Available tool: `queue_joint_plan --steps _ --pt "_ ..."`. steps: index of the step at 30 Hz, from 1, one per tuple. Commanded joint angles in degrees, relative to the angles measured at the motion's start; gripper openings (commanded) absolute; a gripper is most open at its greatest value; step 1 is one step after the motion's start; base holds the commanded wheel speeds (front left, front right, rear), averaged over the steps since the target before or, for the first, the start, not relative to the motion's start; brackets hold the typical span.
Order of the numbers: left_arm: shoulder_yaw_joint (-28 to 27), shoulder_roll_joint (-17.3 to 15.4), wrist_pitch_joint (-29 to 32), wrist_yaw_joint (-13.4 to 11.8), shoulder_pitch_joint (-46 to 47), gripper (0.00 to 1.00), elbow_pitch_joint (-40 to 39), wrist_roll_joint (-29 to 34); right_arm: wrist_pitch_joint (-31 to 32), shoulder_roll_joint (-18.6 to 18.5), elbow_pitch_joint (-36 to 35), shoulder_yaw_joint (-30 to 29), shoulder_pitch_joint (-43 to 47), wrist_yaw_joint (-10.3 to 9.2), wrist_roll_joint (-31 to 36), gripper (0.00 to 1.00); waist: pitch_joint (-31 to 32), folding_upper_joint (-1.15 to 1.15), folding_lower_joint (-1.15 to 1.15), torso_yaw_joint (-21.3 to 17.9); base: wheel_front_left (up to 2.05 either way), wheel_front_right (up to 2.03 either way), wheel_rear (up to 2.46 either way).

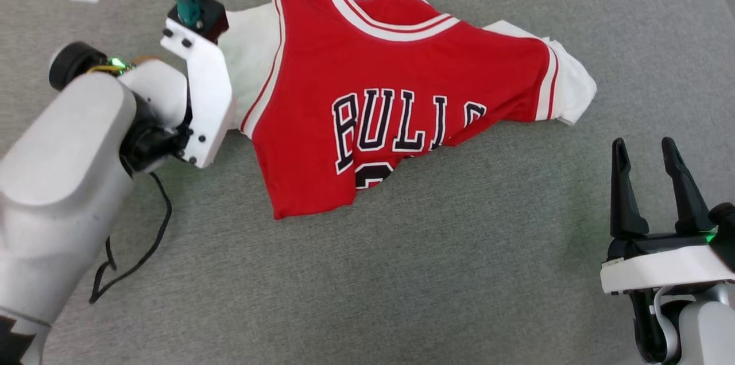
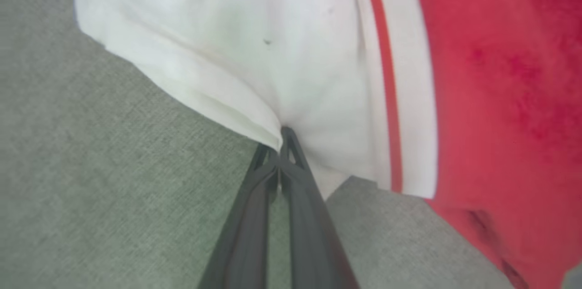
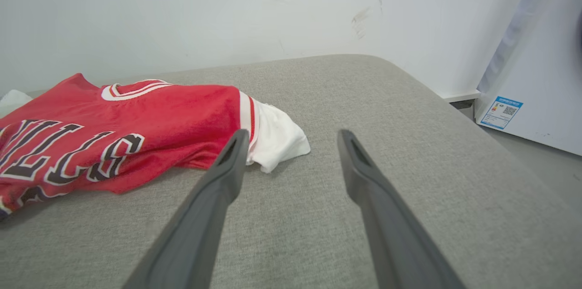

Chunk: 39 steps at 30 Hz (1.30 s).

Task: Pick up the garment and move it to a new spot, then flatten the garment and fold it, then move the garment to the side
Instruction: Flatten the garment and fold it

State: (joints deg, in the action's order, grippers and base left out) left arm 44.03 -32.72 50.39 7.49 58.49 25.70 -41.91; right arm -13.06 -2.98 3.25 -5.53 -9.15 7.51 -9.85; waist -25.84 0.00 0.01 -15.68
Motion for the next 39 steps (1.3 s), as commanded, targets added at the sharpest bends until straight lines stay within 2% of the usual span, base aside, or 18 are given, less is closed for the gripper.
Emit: queue_joint_plan --steps 1,10,16,21,28,29,30,36,39 --pt "1.4 -1.1 -4.1 -0.1 -4.1 0.00 0.5 -0.4 0.5 0.1 0.3 -0.8 0.1 -0.04 1.1 1.00 3.2 0.00 -0.01 2.4 0.00 0.00 0.00" --pt "1.5 -2.4 -15.1 -0.2 -11.1 0.00 -3.1 -2.3 4.6 -0.6 -0.6 -3.1 3.2 -0.03 1.9 1.00 10.8 0.00 -0.01 9.4 0.00 0.00 0.00" --pt "3.1 -3.8 -18.3 -0.3 -17.1 0.00 -6.1 -2.2 7.6 -1.6 -0.9 -3.0 4.8 -0.04 1.8 1.00 14.8 0.00 -0.01 13.3 0.00 0.00 0.00" --pt "4.0 -5.1 -19.7 -1.0 -23.2 0.00 -9.7 -3.3 8.9 -1.6 -1.2 -3.8 5.8 -0.04 2.0 1.00 17.0 0.00 -0.01 15.2 0.00 0.00 0.00" --pt "4.1 -6.5 -22.5 -3.9 -29.1 0.00 -13.1 -3.6 10.2 -1.5 -1.3 -3.7 6.6 -0.04 2.3 1.00 18.2 0.00 -0.01 15.7 0.00 0.00 0.00" --pt "4.1 -6.6 -23.3 -4.2 -29.2 0.19 -13.4 -2.9 10.4 -1.6 -1.3 -3.6 6.7 -0.04 2.3 1.00 18.3 0.00 -0.01 15.7 0.00 0.00 0.00" --pt "3.9 -6.6 -24.3 -4.9 -29.3 1.00 -13.5 -2.4 10.5 -1.6 -1.3 -3.5 6.8 -0.04 2.3 1.00 18.4 0.00 -0.01 15.7 0.00 0.00 0.00" --pt "3.6 -4.7 -27.8 -7.7 -27.7 1.00 -16.9 0.5 11.2 -1.8 -1.6 -4.1 7.4 -0.04 2.2 1.00 19.3 0.00 -0.01 15.7 0.00 0.00 0.00" --pt "5.0 -3.3 -26.3 -7.1 -26.5 1.00 -20.0 1.3 11.5 -1.8 -1.8 -4.5 8.1 -0.03 2.3 1.00 19.7 0.00 -0.01 15.9 0.00 0.00 0.00"
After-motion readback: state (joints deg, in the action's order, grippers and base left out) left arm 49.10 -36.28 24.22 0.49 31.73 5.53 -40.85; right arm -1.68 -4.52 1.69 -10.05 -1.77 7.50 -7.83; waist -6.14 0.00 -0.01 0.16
